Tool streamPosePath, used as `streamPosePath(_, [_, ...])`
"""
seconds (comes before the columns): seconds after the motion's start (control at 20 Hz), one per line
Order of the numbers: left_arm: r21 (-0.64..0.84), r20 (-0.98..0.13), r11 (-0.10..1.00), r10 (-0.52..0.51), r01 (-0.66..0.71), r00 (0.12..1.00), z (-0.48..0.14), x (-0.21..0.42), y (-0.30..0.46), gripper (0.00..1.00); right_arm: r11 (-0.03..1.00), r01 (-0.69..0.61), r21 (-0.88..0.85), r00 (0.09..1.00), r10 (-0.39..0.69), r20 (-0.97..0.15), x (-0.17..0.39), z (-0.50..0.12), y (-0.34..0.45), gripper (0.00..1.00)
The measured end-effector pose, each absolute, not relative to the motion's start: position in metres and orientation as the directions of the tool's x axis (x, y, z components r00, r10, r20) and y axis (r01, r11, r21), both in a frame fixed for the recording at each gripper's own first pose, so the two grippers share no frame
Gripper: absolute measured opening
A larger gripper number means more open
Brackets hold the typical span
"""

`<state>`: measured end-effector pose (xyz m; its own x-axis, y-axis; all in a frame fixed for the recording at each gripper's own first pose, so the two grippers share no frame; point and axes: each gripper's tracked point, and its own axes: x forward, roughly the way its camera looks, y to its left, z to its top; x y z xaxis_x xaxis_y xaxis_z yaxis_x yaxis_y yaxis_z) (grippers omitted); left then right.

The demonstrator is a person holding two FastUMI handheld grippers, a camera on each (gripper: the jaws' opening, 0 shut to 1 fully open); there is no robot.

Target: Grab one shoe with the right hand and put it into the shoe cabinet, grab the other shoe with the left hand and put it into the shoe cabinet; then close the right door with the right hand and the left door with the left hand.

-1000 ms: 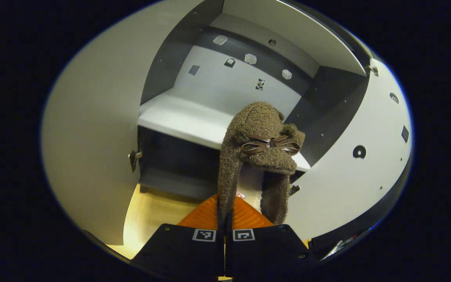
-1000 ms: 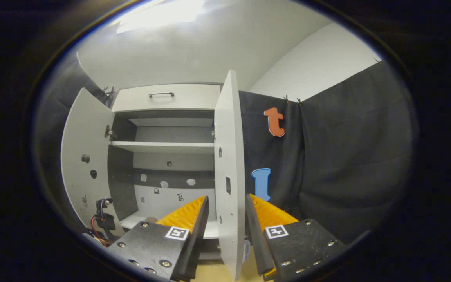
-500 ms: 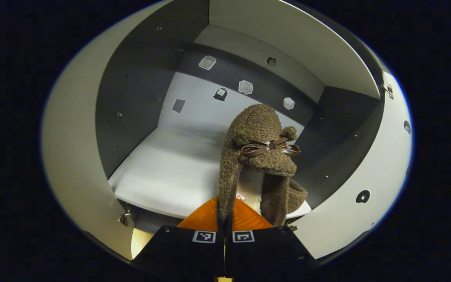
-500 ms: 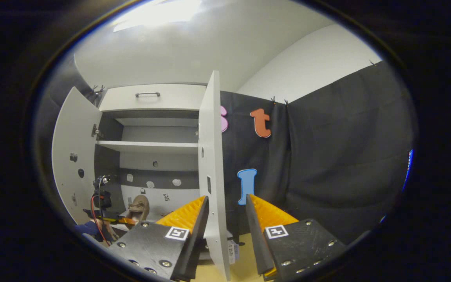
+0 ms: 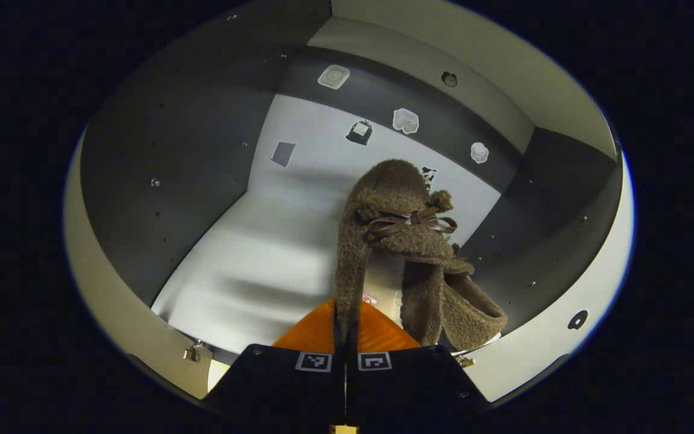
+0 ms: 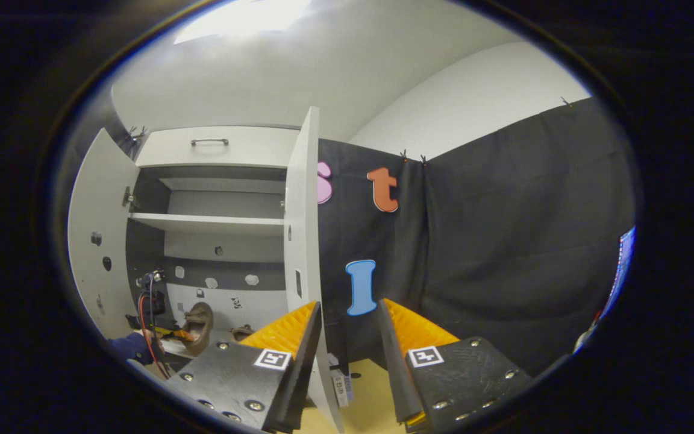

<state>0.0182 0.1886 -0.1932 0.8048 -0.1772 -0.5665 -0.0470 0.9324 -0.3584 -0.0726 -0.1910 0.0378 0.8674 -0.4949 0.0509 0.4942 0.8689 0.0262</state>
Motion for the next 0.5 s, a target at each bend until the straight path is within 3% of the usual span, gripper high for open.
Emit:
streamPosePath(0.15, [-0.322,-0.594,0.945,-0.162,-0.048,0.788,-0.202,0.029,0.188,0.06,0.867,0.497,0.029,0.866,-0.498,0.051,-0.070,0.036,-0.191,0.56])
streamPosePath(0.5, [-0.234,-0.617,0.972,-0.124,-0.030,0.777,-0.209,0.049,0.182,0.04,0.859,0.511,0.026,0.858,-0.511,0.051,-0.072,0.032,-0.193,0.57])
